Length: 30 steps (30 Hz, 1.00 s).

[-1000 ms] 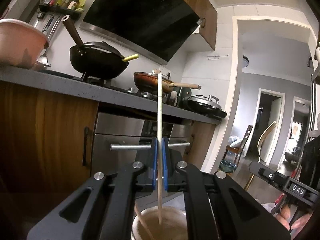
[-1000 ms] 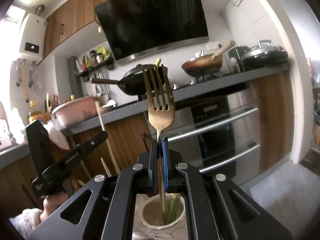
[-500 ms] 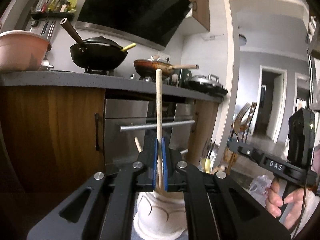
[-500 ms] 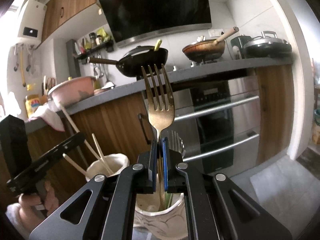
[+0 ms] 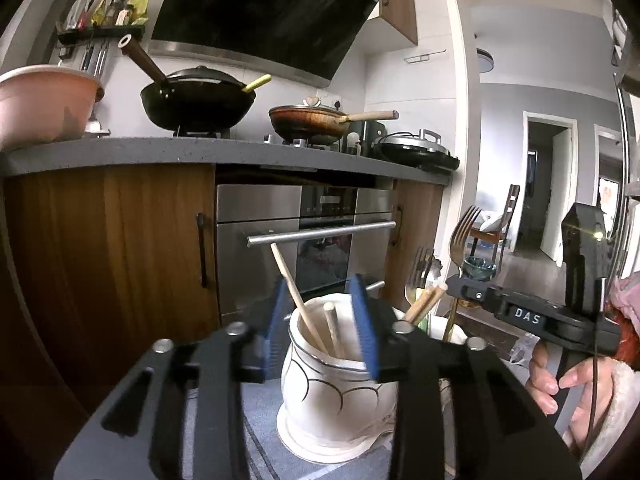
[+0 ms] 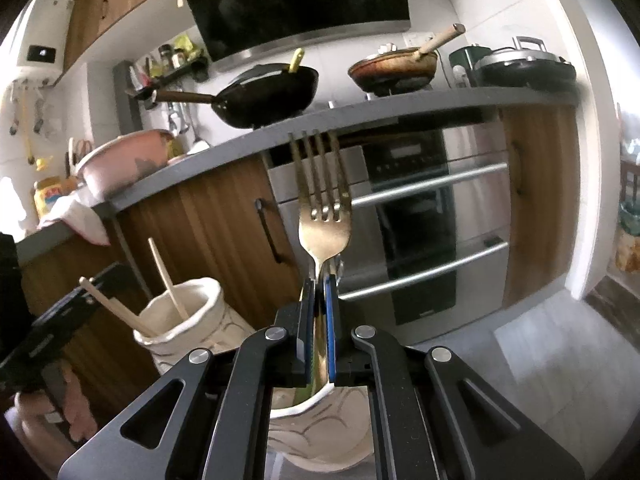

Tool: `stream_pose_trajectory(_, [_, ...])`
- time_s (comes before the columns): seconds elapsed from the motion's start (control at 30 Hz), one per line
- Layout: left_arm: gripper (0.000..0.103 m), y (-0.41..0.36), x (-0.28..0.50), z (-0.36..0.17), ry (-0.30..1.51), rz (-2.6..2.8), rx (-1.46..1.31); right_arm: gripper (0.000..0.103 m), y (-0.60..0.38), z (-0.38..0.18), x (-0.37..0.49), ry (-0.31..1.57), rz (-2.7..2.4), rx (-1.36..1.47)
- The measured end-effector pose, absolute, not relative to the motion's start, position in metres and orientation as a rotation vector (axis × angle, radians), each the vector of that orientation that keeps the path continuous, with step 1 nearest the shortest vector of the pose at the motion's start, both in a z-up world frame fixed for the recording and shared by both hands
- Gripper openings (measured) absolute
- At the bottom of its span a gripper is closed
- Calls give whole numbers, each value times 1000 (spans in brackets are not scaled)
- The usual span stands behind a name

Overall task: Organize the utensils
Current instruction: 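Drop the chopstick into the tall cup with left tool while right drops gold fork in short cup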

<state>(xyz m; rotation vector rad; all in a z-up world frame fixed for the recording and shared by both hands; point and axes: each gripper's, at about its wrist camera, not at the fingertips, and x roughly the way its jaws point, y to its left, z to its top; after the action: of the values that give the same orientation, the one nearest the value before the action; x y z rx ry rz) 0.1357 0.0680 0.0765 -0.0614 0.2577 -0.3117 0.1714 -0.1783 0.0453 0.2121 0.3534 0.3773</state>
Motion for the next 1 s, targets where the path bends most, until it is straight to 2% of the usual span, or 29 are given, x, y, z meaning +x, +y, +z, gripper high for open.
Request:
stream_pose_trajectory(0.03, [49, 69, 133, 77, 252, -302, -61, 6, -178, 45, 172, 355, 375, 213])
stream_pose_trajectory(0.1, [67, 73, 130, 78, 243, -291, -72, 7, -179, 44, 173, 359, 372, 214])
stream_pose_trajectory(0.23, [83, 83, 120, 78, 228, -243, -96, 8, -180, 43, 174, 363, 365, 214])
stream_pose_trajectory(0.33, [92, 88, 116, 76, 232, -227, -112, 21, -182, 42, 174, 367, 367, 220])
stream_pose_trajectory(0.4, [94, 92, 112, 74, 240, -217, -123, 37, -184, 42, 171, 365, 365, 226])
stream_pose_trajectory(0.43, [94, 93, 109, 74, 243, -212, -125, 40, -186, 42, 169, 365, 362, 226])
stream_pose_trajectory(0.5, [97, 96, 103, 72, 248, -207, -131, 62, -190, 43, 163, 366, 352, 233])
stream_pose_trajectory(0.57, [97, 97, 95, 71, 259, -207, -138, 73, -196, 44, 154, 361, 345, 243])
stream_pose_trajectory(0.77, [98, 93, 76, 61, 324, -197, -127, 91, -203, 37, 125, 393, 297, 196])
stream_pose_trajectory(1.0, [98, 74, 57, 36, 438, -204, -74, 93, -206, 6, 101, 546, 261, 131])
